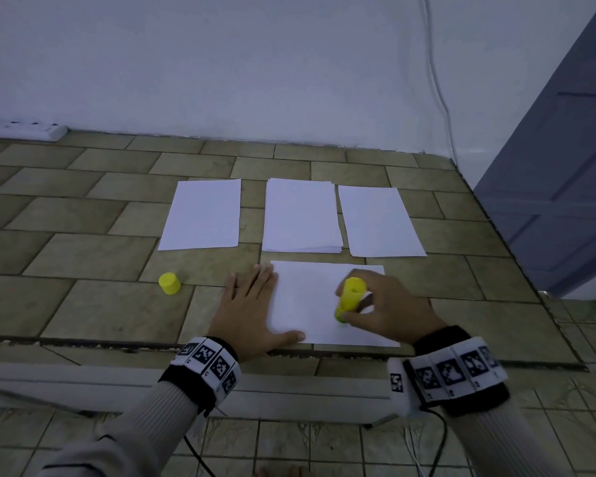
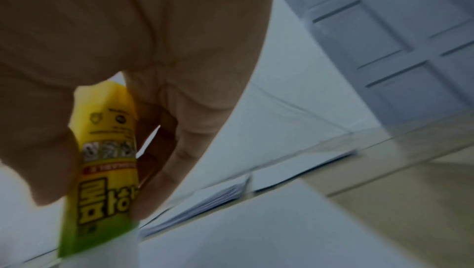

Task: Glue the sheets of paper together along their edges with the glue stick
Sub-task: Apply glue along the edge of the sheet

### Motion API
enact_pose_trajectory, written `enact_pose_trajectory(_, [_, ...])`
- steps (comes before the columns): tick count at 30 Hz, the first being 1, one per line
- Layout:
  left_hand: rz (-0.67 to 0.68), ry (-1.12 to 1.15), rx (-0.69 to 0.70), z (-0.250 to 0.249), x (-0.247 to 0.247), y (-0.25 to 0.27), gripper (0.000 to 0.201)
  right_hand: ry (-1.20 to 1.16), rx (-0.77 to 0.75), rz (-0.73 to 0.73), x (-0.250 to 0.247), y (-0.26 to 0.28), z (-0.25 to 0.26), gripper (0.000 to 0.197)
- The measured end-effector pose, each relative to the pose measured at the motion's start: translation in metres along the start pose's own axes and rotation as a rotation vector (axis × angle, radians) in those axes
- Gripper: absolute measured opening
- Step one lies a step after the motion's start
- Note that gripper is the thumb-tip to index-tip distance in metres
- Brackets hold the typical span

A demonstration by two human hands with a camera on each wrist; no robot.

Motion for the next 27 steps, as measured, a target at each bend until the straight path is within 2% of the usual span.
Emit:
enact_pose_trajectory(3, [-0.012,0.01,0.003,-0.001,-0.001,-0.001,0.13,-0.058,0.016,0.048,0.026,-0.019,0.019,0.032])
enact_pose_trajectory(7, [-0.014,0.005,0.01,-0.002,0.001,-0.002,0.138,-0.064,-0.008,0.113,0.053,-0.036,0.041,0.031])
enact_pose_trajectory(11, [-0.091,0.035,0.078,0.001,0.006,-0.001,0.124,0.048,-0.028,0.19,0.065,-0.045,0.047,0.039])
enact_pose_trajectory(14, [-0.071,0.042,0.074,0.001,0.005,-0.001,0.124,0.075,-0.03,0.218,0.066,-0.051,0.046,0.043])
enact_pose_trajectory(17, [-0.082,0.071,0.054,-0.001,0.001,0.0,0.122,0.089,-0.059,0.215,0.06,-0.063,0.045,0.038])
enact_pose_trajectory(20, [-0.117,0.082,0.057,-0.002,-0.002,0.001,0.111,0.092,-0.061,0.195,0.052,-0.08,0.042,0.021])
enact_pose_trajectory(24, [-0.061,0.051,-0.012,0.0,-0.001,-0.001,0.125,0.138,-0.035,0.138,0.043,-0.105,0.033,0.019])
enact_pose_trajectory(27, [-0.048,0.048,-0.02,0.0,0.0,-0.001,0.128,0.156,0.03,0.105,0.038,-0.118,0.024,0.024])
Point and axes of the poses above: each hand's wrist, its own y-axis away from the middle knuckle, its own x-axis out of the palm, z = x × y, the point moved 2 cm from there along -y, towards the middle knuckle
